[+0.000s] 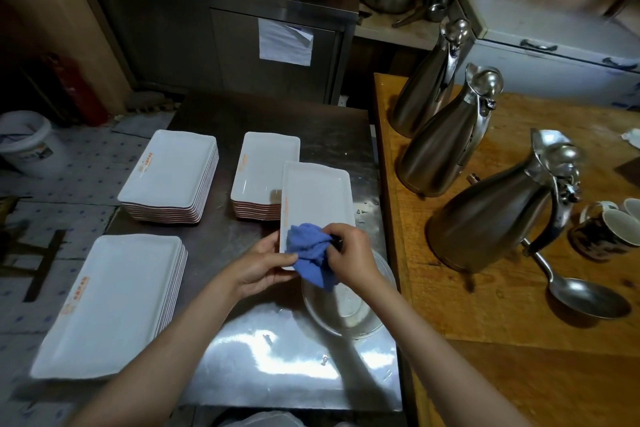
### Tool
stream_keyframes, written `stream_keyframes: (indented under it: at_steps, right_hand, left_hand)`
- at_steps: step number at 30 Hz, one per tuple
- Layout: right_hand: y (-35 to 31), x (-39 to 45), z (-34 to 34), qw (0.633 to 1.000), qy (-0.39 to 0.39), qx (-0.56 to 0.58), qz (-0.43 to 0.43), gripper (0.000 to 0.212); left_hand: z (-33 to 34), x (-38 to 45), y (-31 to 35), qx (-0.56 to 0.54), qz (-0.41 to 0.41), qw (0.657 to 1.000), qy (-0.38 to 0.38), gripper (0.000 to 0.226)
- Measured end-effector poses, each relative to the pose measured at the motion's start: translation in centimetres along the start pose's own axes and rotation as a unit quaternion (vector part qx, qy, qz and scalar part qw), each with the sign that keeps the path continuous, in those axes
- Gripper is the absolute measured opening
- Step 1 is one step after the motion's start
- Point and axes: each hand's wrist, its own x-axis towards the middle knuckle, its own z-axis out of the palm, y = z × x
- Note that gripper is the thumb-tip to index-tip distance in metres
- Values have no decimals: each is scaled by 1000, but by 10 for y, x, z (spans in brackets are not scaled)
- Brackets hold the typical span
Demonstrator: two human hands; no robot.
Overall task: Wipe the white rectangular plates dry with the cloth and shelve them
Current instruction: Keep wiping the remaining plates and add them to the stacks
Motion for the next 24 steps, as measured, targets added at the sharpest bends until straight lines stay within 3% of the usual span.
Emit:
stream_keyframes:
  at_steps: [12, 24]
  right_hand:
    - [0, -1, -13, 995, 61, 79, 18, 28]
    - [0, 28, 24, 993, 70, 88, 44, 23]
  left_hand:
    - [-45, -2, 31, 47, 12, 990, 134, 52]
    - [-80, 17, 63, 80, -30, 982, 166, 39]
